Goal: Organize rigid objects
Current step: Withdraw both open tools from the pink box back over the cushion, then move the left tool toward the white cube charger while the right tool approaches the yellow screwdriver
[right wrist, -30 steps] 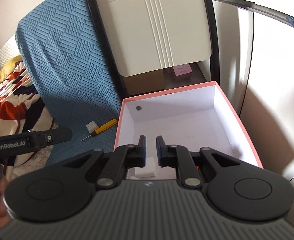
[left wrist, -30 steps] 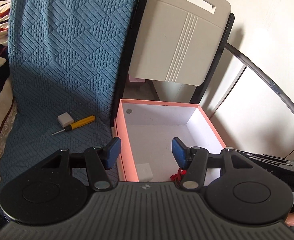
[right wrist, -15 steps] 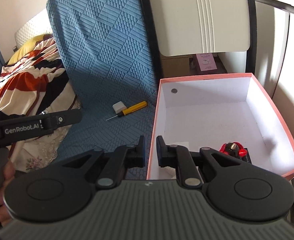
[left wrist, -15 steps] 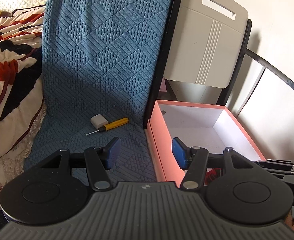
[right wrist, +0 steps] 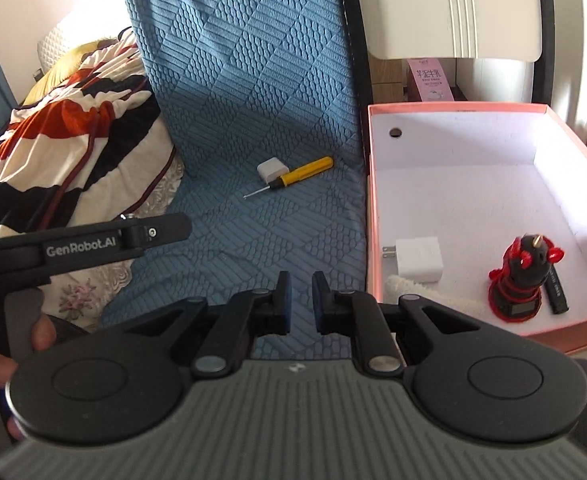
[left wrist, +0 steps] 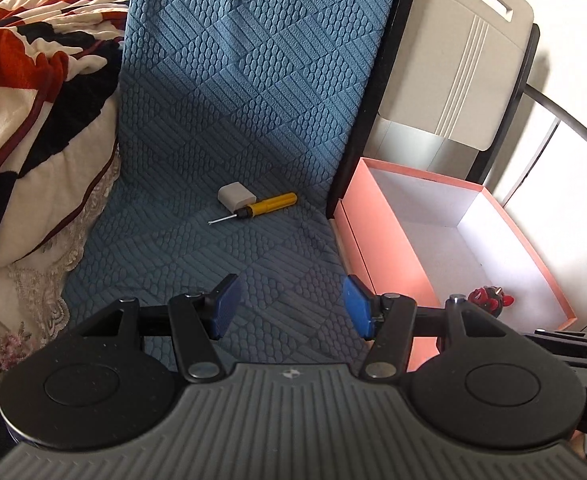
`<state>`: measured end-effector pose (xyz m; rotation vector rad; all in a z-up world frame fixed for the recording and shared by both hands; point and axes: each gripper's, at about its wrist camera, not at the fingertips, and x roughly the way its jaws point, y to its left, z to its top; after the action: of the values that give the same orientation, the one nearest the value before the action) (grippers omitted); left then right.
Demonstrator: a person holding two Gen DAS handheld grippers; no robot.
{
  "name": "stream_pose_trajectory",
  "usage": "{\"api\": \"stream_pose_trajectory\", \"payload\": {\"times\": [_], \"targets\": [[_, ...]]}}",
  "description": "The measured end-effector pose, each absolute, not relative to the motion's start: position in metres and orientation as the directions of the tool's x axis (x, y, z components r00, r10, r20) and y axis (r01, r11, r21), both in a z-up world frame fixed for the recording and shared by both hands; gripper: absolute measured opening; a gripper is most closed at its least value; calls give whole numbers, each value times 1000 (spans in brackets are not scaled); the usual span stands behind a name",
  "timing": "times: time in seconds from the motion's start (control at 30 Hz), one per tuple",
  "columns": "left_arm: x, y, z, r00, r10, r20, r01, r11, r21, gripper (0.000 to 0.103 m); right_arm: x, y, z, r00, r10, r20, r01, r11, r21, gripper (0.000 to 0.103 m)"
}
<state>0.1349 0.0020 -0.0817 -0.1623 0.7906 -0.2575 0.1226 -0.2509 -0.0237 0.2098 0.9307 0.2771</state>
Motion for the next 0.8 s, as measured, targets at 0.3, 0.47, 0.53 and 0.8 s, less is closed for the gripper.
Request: {"api": "stream_pose_trajectory", "payload": {"times": [0.3,0.47,0.53,0.8], "targets": [[122,9,-80,682,-286,-673,202,958,-203,63,111,-223,-38,556,308,-772,-123,949,290,15],[121,17,-76,707,-263,-656,155,963,-220,63,108,-218,-40,539,332,-774,-158,943,294,15],[128,24,-80,701,-288,-653,151,954,-258,63,110,-218,-42,543,312,-780,-160,950,269,15],[182,32,-102,657,-262,-707,147,964,-221,63,133,-208,-43,524,347,-778,-214,938,274,15]]}}
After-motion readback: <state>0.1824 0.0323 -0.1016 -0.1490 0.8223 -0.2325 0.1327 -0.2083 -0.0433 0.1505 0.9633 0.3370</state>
